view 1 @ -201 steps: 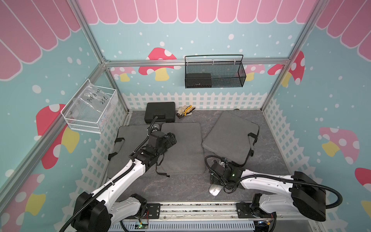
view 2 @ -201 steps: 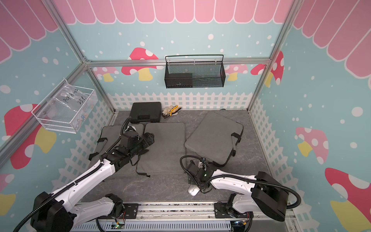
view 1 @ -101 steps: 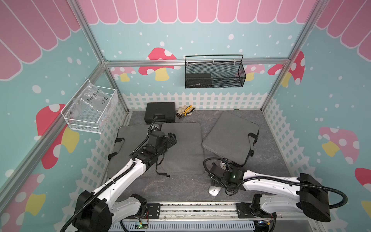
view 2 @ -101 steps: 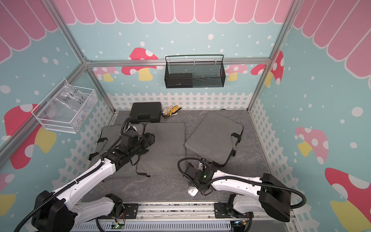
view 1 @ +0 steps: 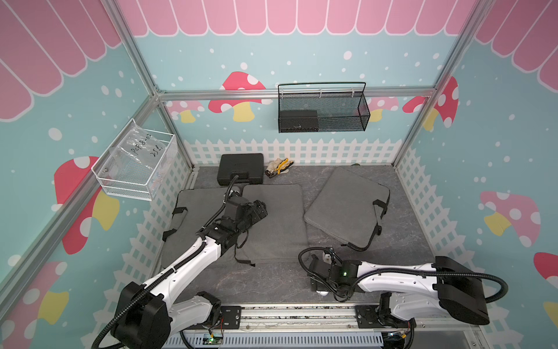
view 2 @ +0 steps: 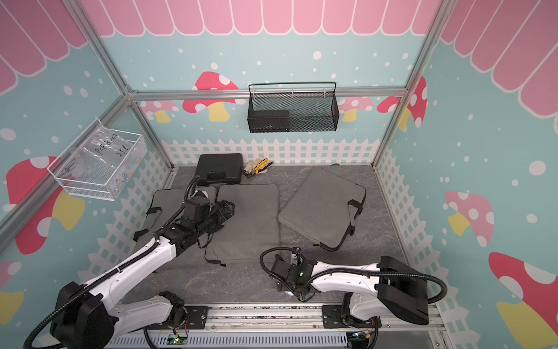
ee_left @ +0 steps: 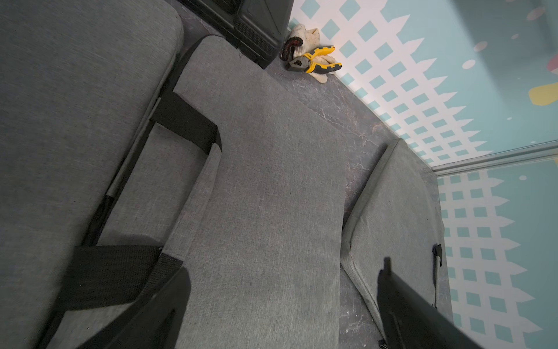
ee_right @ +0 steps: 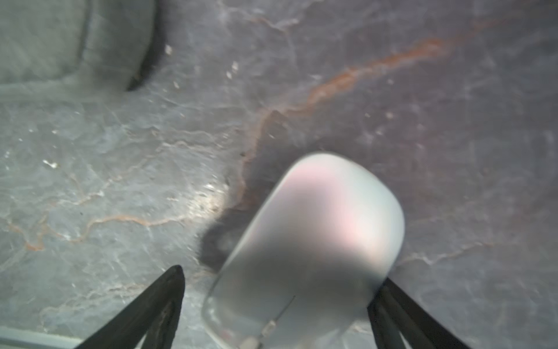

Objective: Put the mouse into the laptop bag
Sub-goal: Pick up the mouse from the center of the board.

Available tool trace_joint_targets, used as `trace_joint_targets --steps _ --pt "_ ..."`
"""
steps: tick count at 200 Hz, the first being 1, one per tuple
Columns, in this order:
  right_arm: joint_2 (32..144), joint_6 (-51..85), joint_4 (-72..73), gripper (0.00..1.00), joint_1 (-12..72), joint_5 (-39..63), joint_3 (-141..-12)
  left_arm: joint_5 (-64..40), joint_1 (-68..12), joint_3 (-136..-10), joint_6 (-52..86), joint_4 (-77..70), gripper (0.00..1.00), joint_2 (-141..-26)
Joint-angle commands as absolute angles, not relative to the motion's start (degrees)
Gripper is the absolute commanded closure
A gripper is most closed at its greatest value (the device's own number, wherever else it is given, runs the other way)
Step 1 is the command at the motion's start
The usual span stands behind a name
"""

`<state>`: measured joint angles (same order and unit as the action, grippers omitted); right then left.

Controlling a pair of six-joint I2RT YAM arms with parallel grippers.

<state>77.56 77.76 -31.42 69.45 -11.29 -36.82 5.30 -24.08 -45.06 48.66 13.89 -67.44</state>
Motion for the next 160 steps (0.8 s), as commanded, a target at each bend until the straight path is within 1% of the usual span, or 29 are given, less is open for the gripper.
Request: trace_joint_targets --steps 1,49,109,120,160 --pt "82.6 76.7 -28.7 0.09 69.9 -11.1 -38.8 5.1 -23.8 -44.3 49.2 13.3 0.01 -67.0" --pt "86.3 76.8 -32.6 0.15 70.0 -12.9 -41.1 5.1 -23.8 -44.4 49.1 13.1 0.01 -67.3" --pt "87.5 77.7 -37.8 0.15 73.7 -12.6 -41.2 4.0 -23.7 -44.8 49.1 12.3 0.01 -68.9" --pt "87.9 77.6 -37.6 0.17 74.2 -12.0 -41.0 3.9 -23.8 -44.9 49.3 12.1 0.01 -69.2" --pt "88.5 78.3 -36.7 0.32 74.4 -13.4 -40.3 2.7 -23.8 -44.6 49.4 11.5 0.01 -69.5"
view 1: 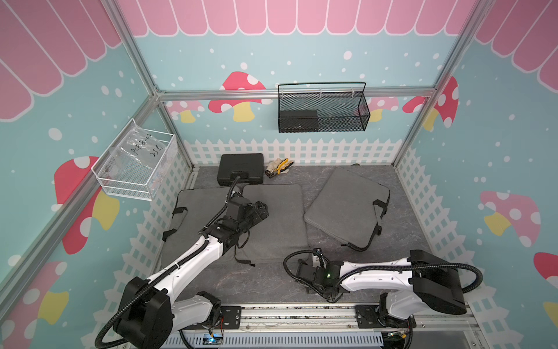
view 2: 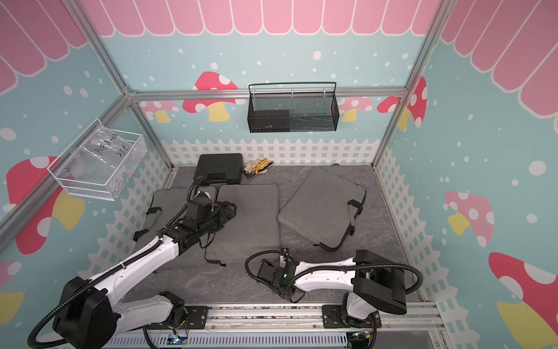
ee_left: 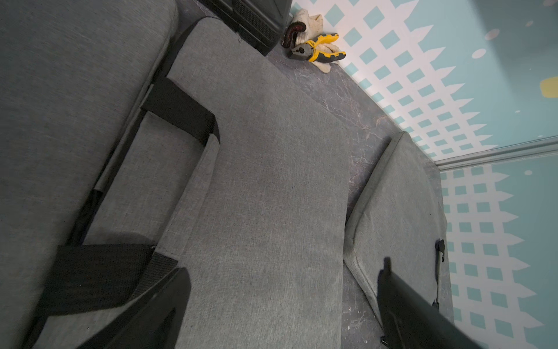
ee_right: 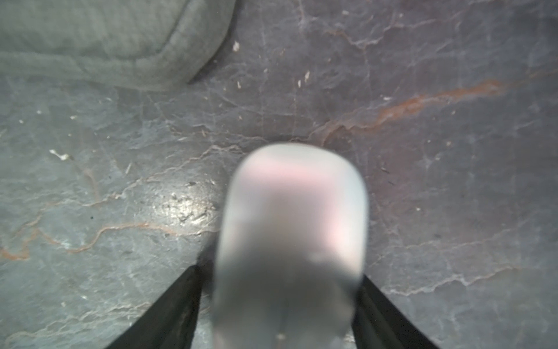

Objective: Put the mouse into the laptop bag
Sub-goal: Pick up the mouse from the center of the board, then open the zippered laptop bag at the center of the board.

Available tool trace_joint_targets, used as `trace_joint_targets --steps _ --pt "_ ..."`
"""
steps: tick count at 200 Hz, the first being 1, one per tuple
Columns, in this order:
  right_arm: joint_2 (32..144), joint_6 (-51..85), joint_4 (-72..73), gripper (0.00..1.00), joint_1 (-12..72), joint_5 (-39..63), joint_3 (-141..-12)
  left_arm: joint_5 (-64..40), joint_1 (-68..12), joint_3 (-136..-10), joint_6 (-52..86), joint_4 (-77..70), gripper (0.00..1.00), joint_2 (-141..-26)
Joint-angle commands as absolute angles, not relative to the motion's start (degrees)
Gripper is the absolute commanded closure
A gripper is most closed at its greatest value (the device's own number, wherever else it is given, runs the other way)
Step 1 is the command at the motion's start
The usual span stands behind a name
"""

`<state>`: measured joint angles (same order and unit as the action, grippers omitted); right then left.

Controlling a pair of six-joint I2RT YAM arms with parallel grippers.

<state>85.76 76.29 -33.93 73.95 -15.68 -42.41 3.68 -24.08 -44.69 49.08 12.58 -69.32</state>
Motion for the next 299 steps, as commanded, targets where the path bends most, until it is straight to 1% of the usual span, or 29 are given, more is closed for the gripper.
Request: trace_joint_targets --steps 1,22,70,101,123,150,160,188,200,209,221,241,250,260,270,283,299 --pt "88.5 78.3 -36.6 0.32 74.4 -13.4 -40.3 2.6 -23.8 -44.6 49.4 11.5 0.01 -69.4" --pt "88.3 78.5 -35.6 0.40 74.4 -14.4 -39.9 2.5 -23.7 -44.5 49.4 11.4 0.01 -69.1" --pt "87.3 78.0 -34.7 0.41 72.9 -15.6 -39.0 0.2 -23.7 -44.1 48.6 9.3 0.01 -69.3" --pt "79.8 76.0 -36.0 0.41 68.9 -19.2 -38.6 -2.9 -24.1 -44.2 47.2 6.0 0.01 -70.2" --pt "72.1 72.3 -37.1 0.41 63.2 -22.1 -39.3 -2.6 -27.4 -45.3 45.7 4.2 0.01 -71.3" --pt "63.6 65.1 -34.7 0.42 51.3 -22.8 -39.1 1.1 -34.8 -48.5 43.6 3.2 0.01 -73.9" --pt "61.7 60.4 -33.6 0.42 46.1 -22.3 -39.8 2.9 -38.2 -49.8 43.3 2.5 0.01 -75.3" --pt "57.4 54.1 -33.7 0.43 33.2 -24.4 -43.8 6.2 -46.9 -53.6 43.0 -1.8 0.01 -81.8" --pt "57.3 50.9 -33.2 0.43 26.8 -22.6 -45.4 6.5 -50.1 -57.4 42.7 -1.8 0.02 -85.6" --pt "57.8 47.7 -31.8 0.44 21.4 -19.3 -45.9 6.9 -52.3 -60.7 42.1 -1.3 0.02 -89.3" --pt "58.2 44.9 -30.2 0.45 14.5 -15.8 -46.0 7.2 -55.2 -66.1 41.4 -0.4 0.03 -94.9" --pt "57.5 42.4 -29.6 0.45 2.9 -14.8 -46.1 5.9 -58.6 -76.6 40.6 0.9 0.04 -105.1" --pt "57.1 40.6 -28.8 0.45 -3.5 -10.9 -45.9 5.0 -59.6 -82.6 40.3 3.1 0.05 -110.1" --pt "57.0 38.5 -27.0 0.45 -11.0 -4.2 -45.5 4.0 -60.2 -90.0 40.2 6.7 0.06 -115.5" --pt "57.2 37.4 -25.8 0.45 -17.1 0.6 -45.3 2.9 -60.5 -97.4 40.0 9.7 0.08 -121.0" --pt "57.7 37.2 -25.3 0.45 -21.9 2.8 -45.4 2.0 -60.7 -107.0 40.2 14.5 0.10 -128.1" --pt "58.5 37.4 -23.8 0.45 -24.2 4.5 -45.0 -0.1 -60.7 -119.0 40.1 19.2 0.12 -135.9"
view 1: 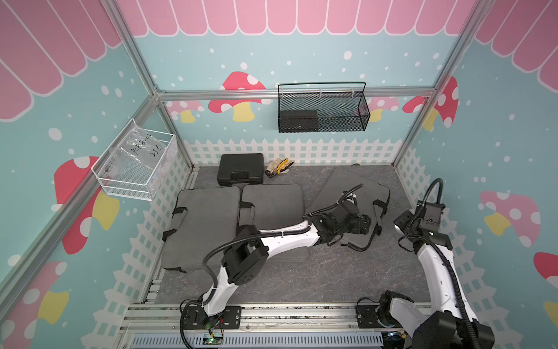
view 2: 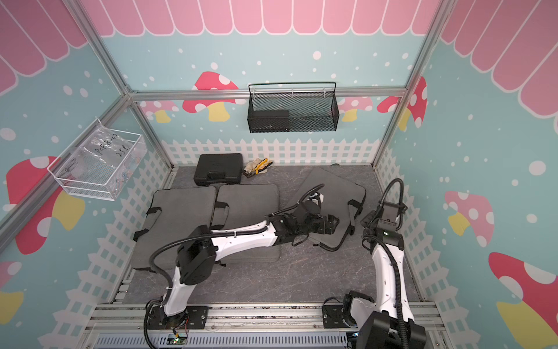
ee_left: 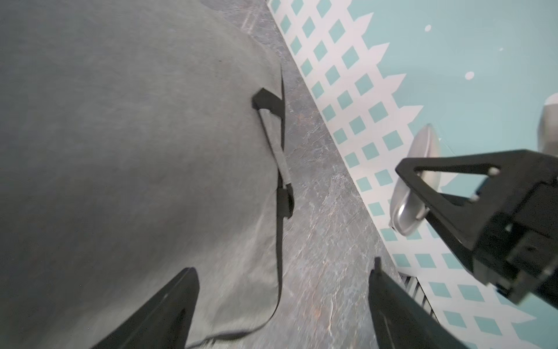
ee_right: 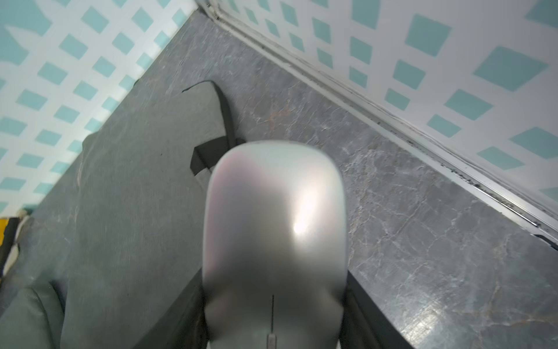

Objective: Put the mouse into the laptop bag
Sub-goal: Open the zippered laptop bag at the center of the board.

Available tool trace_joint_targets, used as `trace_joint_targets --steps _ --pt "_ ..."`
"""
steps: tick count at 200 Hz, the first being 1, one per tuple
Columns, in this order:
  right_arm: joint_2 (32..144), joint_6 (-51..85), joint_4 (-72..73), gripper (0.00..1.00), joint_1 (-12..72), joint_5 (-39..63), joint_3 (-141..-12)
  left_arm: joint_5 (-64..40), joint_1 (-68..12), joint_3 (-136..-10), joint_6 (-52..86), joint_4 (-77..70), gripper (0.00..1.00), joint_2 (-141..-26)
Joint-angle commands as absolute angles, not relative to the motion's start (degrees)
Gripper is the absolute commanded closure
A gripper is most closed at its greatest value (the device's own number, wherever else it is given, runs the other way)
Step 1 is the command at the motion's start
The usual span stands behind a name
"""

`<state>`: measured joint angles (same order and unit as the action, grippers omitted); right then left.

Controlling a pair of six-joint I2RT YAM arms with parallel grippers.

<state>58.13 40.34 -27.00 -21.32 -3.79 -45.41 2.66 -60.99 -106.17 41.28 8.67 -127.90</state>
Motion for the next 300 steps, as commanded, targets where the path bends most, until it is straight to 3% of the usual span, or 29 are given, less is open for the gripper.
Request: trace_joint_targets --steps 1,39,58,121,161,203,212,234,255,300 --pt "58.6 37.5 -23.7 0.45 -24.2 4.6 -45.0 -0.1 -60.7 -119.7 40.1 19.5 0.12 -136.5" --pt "62.2 38.4 -20.2 0.46 -25.4 5.1 -43.8 -1.6 -60.7 -150.1 37.9 32.3 0.16 -155.8" --pt "62.7 38.7 -18.5 0.46 -25.7 5.1 -42.9 1.4 -60.6 -156.6 36.3 33.7 0.15 -160.8" --pt "60.2 37.9 -18.8 0.46 -25.6 6.0 -41.5 20.1 -65.3 -140.5 19.5 33.3 0.08 -153.9" --pt "58.3 37.4 -19.1 0.46 -25.6 7.6 -40.0 25.7 -70.0 -136.0 14.8 33.5 0.01 -153.9" --pt "54.9 36.7 -19.2 0.45 -25.6 8.6 -37.6 28.1 -70.3 -131.8 16.6 33.1 0.01 -152.6" --pt "54.6 36.4 -19.3 0.45 -25.7 8.8 -37.4 28.3 -70.2 -131.7 16.7 33.2 0.07 -152.7" --pt "54.6 36.0 -19.3 0.45 -25.7 9.1 -37.1 26.6 -69.5 -132.2 17.6 33.3 0.45 -152.6" --pt "55.4 35.6 -18.7 0.45 -25.7 10.0 -36.8 24.4 -68.5 -132.5 18.8 33.8 0.69 -151.5" --pt "56.5 35.9 -17.2 0.45 -25.7 11.2 -36.5 23.2 -67.6 -132.1 20.7 33.8 0.83 -148.5"
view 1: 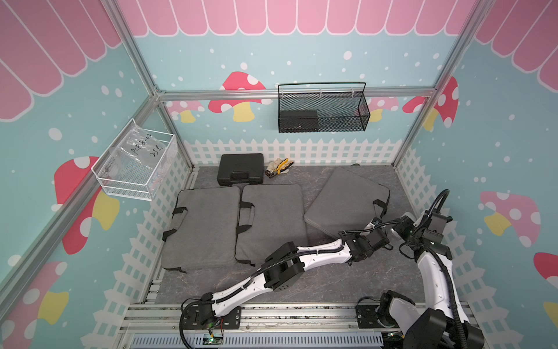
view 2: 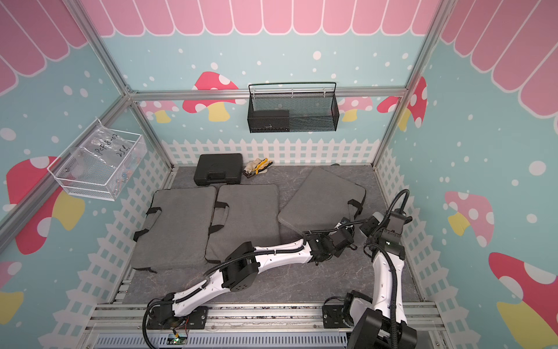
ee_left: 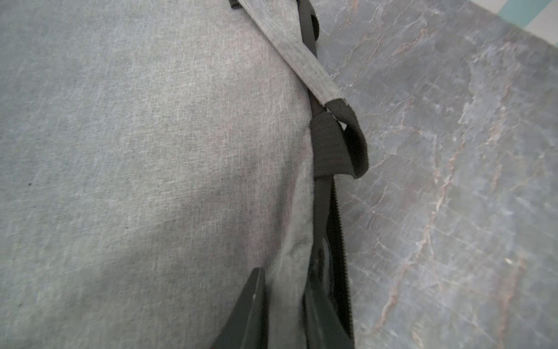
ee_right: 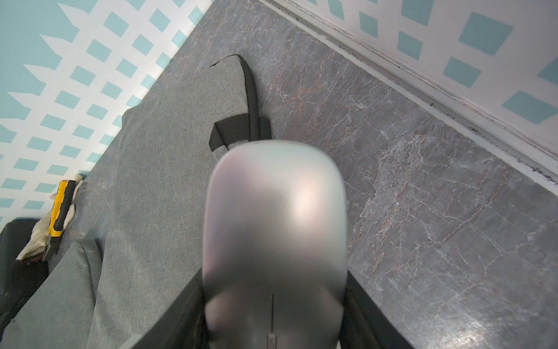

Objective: Put the mouse into the laptop bag
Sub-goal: Open the zippered laptop bag at the center of the board, then place the mouse in the zippered laptop bag.

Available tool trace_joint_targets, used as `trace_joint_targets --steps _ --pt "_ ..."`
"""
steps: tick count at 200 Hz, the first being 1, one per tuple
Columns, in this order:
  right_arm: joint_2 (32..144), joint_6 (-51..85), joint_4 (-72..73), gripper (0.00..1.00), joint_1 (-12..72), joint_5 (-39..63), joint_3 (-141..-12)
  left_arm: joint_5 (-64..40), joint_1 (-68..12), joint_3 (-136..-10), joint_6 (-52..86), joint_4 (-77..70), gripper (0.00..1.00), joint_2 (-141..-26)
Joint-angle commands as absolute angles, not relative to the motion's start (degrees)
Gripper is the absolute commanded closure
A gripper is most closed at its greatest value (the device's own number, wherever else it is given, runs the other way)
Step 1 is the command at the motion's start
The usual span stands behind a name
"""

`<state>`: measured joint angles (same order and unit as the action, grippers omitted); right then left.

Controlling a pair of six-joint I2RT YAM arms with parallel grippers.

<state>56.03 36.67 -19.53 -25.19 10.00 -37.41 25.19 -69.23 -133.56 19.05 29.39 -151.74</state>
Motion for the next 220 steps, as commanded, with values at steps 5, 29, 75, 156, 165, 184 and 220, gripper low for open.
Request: trace_joint_targets --steps 5,29,75,156,165,184,220 --pt "56.9 35.9 -17.0 0.45 -25.6 11.3 -36.5 22.4 -67.4 -132.2 21.0 33.8 0.85 -148.2" --pt "58.6 36.2 -15.9 0.45 -25.7 12.3 -36.7 18.6 -65.7 -131.9 23.1 33.8 0.90 -146.1" --pt "62.9 38.2 -11.9 0.45 -26.1 13.6 -37.0 13.4 -61.8 -127.6 28.9 32.2 0.99 -139.3" --pt "84.9 42.1 0.2 0.42 -26.1 21.1 -44.4 13.3 -61.4 -108.7 34.2 14.8 1.00 -125.4" --pt "87.8 42.8 1.7 0.42 -26.1 22.6 -45.6 13.1 -61.4 -106.8 34.6 12.6 1.00 -124.2" --pt "93.1 43.7 3.8 0.42 -25.2 25.6 -49.4 11.7 -61.5 -103.8 34.7 9.0 1.00 -122.6" --pt "99.1 43.7 2.7 0.41 -22.2 24.0 -56.3 11.5 -61.5 -102.9 34.5 7.6 1.00 -122.1"
